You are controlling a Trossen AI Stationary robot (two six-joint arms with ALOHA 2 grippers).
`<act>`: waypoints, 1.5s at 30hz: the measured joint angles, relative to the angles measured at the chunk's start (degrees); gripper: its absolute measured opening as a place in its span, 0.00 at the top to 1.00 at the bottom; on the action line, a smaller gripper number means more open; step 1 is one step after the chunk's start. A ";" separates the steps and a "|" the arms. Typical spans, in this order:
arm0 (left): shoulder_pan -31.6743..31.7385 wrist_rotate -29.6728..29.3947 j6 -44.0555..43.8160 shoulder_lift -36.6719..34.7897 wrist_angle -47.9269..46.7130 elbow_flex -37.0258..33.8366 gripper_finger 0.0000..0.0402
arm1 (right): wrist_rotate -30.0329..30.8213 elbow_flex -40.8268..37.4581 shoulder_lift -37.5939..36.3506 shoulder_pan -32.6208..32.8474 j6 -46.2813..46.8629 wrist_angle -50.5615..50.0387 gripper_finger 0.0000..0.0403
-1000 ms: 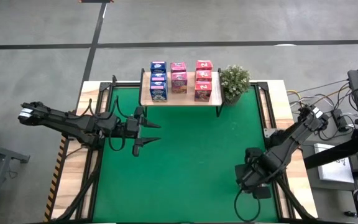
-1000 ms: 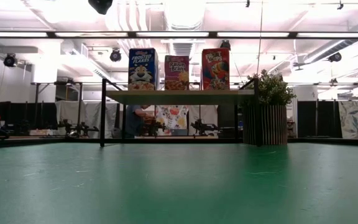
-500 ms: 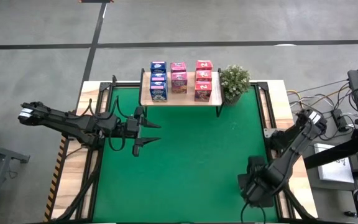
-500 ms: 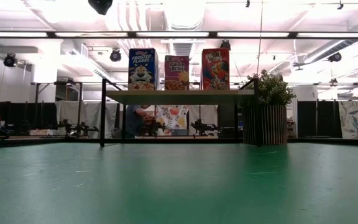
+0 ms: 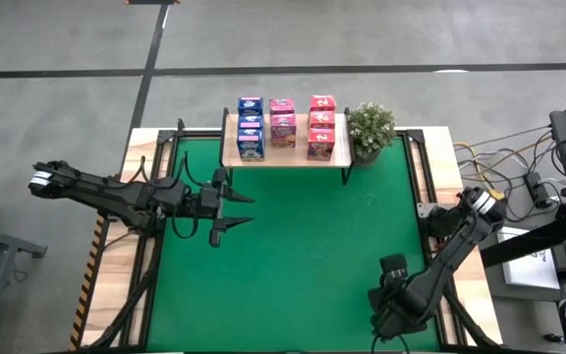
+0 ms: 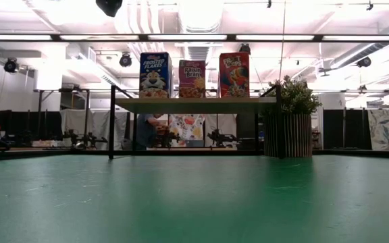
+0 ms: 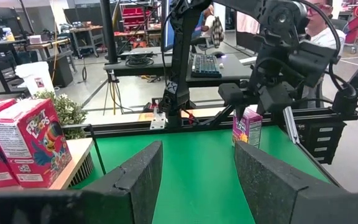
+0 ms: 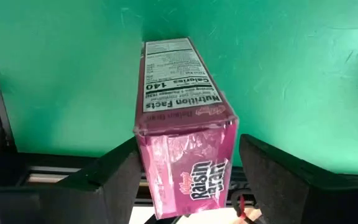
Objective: Stack cereal on shelf
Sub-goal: Put the violet cereal box on the shelf aligned with the violet cereal boxes
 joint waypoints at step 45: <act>-0.52 1.16 -4.85 8.42 -1.35 0.00 0.50 | 17.67 9.03 -0.42 -35.57 -20.71 29.65 0.66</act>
